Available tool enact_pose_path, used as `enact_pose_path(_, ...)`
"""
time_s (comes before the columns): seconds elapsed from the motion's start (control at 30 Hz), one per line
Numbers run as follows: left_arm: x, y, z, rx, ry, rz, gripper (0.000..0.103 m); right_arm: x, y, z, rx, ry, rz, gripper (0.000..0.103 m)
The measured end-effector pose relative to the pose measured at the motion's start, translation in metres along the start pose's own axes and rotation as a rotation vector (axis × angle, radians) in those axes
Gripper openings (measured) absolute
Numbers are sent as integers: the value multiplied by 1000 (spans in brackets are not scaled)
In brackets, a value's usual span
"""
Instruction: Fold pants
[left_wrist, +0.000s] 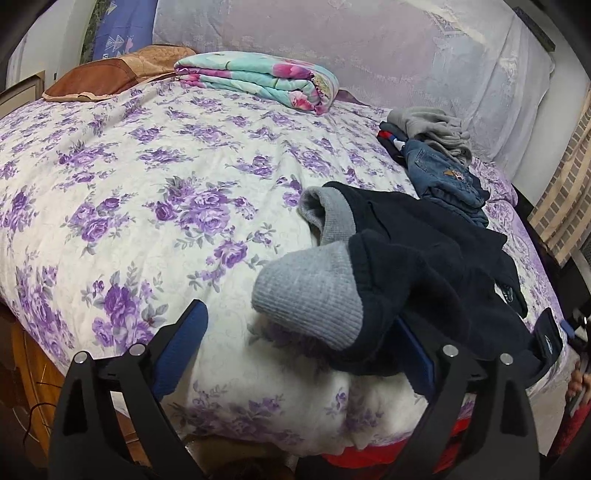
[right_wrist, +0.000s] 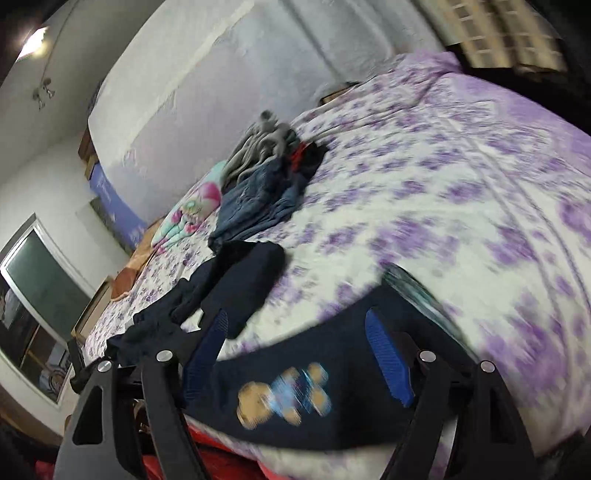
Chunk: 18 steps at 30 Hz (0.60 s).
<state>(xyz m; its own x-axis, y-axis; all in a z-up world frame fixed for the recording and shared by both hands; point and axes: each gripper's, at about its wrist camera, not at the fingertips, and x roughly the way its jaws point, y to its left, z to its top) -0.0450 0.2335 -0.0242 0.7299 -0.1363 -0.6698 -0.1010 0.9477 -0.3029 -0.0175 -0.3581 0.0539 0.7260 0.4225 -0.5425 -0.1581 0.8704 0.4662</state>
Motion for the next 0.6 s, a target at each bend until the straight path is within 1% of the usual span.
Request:
enact_pose_path(0.03, -2, 1, 0, -1, 1, -2, 92, 11, 3, 4, 8, 16, 22, 78)
enact_pose_path(0.1, -12, 6, -1, -20, -13, -1, 92, 37, 14, 9, 34, 74, 107, 78)
enact_pose_path(0.13, -17, 9, -1, -26, -22, -1, 92, 50, 17, 9, 46, 107, 123, 78)
enact_pose_path(0.3, -41, 25, 9, -58, -74, -4, 92, 103, 24, 0, 94, 245, 105, 78)
enact_pose_path(0.4, -48, 28, 25, -42, -96, 17, 92, 127, 32, 6, 98, 279, 103, 78)
enact_pose_path(0.47, -56, 26, 38, -21, -142, 62, 92, 138, 36, 12, 104, 295, 117, 78)
enact_pose_path(0.53, -68, 28, 51, -27, -197, 70, 92, 155, 38, 15, 115, 328, 137, 78)
enact_pose_path(0.57, -71, 30, 57, -43, -208, 66, 92, 163, 37, 17, 118, 336, 136, 77)
enact_pose_path(0.6, -68, 31, 66, -57, -190, 59, 92, 170, 38, 18, 114, 342, 130, 70)
